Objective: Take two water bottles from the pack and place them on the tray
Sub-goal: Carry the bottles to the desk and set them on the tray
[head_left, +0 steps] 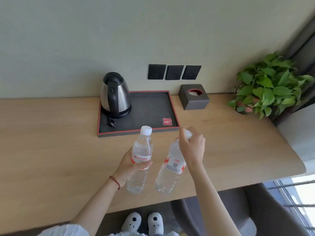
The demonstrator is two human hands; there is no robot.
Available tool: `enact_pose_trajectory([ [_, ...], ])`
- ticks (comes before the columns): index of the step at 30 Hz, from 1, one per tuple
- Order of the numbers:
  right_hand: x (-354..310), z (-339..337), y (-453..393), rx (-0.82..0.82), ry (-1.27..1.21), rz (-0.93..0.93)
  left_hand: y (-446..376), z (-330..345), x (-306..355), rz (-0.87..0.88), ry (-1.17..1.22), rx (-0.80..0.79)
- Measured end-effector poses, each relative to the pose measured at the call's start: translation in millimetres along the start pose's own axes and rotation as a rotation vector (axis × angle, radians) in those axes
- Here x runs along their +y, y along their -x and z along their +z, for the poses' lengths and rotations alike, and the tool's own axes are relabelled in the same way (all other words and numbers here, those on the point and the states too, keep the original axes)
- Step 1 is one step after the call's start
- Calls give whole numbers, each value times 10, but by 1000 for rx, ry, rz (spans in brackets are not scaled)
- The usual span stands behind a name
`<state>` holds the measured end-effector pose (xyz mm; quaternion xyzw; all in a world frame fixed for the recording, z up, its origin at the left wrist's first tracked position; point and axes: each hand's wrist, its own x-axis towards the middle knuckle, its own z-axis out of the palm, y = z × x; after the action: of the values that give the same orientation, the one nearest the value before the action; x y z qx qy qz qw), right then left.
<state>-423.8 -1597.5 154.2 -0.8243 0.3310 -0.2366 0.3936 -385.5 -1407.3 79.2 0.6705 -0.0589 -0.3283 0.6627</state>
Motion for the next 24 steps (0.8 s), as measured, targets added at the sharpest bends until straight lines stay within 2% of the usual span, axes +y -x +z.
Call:
enact_pose_trajectory([
  [4,94,8,-92,-77,-25,-309,-83,134,-20,21,-9,114],
  [7,222,26,-114,-142,-45,-413,-153,187,-89,45,-52,169],
  [14,466,181,-160,-210,-89,-509,-308,247,-157,52,-120,246],
  [18,561,214,-127,-228,-155,-499,-338,273,-175,41,-117,248],
  [24,569,230,-117,-268,-129,-447,-305,286,-170,40,-103,226],
])
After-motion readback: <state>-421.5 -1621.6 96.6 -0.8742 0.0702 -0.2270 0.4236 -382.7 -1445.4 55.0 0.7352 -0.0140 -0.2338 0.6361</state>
